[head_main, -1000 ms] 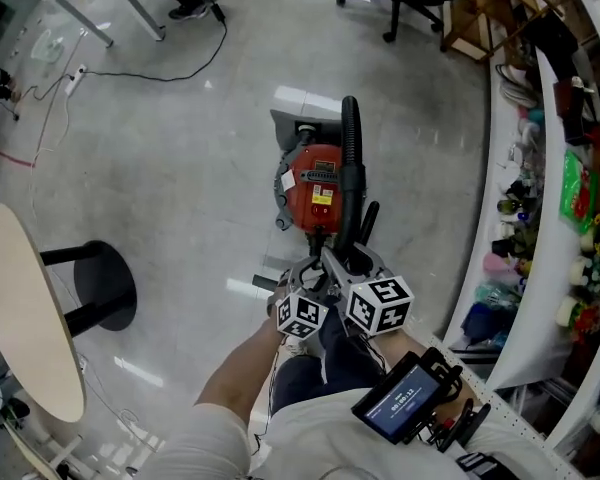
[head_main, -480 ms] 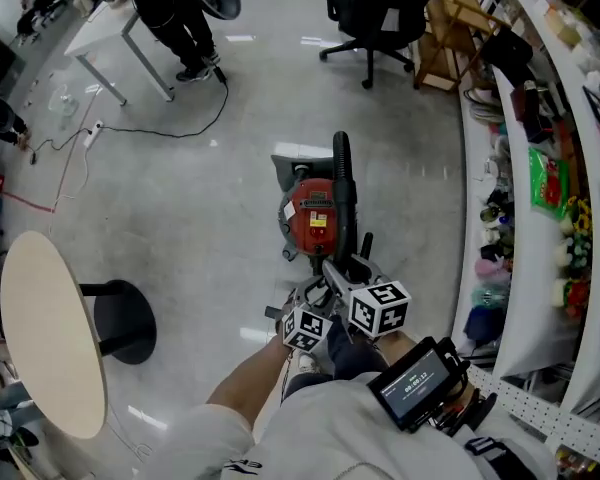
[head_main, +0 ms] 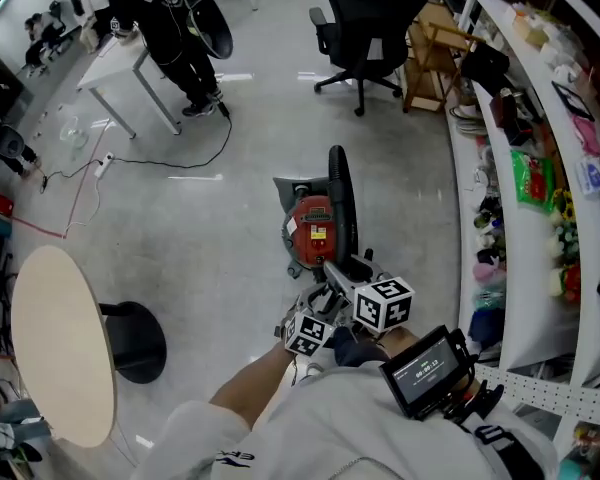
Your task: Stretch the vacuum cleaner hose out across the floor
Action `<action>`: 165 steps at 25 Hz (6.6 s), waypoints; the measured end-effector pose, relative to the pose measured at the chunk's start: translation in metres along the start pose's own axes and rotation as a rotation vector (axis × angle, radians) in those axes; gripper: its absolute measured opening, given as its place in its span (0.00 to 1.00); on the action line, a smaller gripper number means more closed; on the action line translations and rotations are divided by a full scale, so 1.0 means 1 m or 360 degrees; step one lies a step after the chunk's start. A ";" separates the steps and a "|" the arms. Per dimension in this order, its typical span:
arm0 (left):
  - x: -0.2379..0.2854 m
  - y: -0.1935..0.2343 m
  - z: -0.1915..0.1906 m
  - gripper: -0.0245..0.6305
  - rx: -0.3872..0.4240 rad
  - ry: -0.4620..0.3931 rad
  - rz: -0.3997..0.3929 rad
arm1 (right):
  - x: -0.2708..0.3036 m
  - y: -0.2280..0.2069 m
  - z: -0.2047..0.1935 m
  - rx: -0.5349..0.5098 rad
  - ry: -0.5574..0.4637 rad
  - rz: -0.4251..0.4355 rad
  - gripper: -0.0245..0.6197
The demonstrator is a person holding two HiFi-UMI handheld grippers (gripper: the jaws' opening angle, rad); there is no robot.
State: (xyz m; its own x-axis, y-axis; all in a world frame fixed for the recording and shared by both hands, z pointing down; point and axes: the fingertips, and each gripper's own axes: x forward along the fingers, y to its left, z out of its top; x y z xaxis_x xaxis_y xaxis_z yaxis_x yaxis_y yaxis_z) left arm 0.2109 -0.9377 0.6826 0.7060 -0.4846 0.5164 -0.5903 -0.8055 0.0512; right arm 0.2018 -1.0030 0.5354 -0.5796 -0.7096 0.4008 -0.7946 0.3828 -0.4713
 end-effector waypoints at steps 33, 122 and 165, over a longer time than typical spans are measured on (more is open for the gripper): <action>-0.105 -0.109 0.001 0.27 0.0190 -0.0214 -0.0183 | -0.128 0.091 -0.042 -0.0051 -0.0238 -0.0077 0.28; -0.401 -0.605 -0.182 0.28 0.0119 -0.0240 0.0005 | -0.565 0.343 -0.389 -0.0250 -0.0166 0.0187 0.28; -0.581 -0.661 -0.311 0.28 -0.0114 -0.0202 0.0266 | -0.591 0.532 -0.537 -0.0370 0.0054 0.0468 0.28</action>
State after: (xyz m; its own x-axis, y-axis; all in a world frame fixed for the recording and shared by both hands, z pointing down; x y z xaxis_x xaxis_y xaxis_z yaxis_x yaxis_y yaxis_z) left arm 0.0692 -0.0180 0.6146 0.6370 -0.6521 0.4111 -0.7263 -0.6864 0.0366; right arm 0.0246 -0.0625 0.4694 -0.7917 -0.5307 0.3025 -0.6108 0.6943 -0.3805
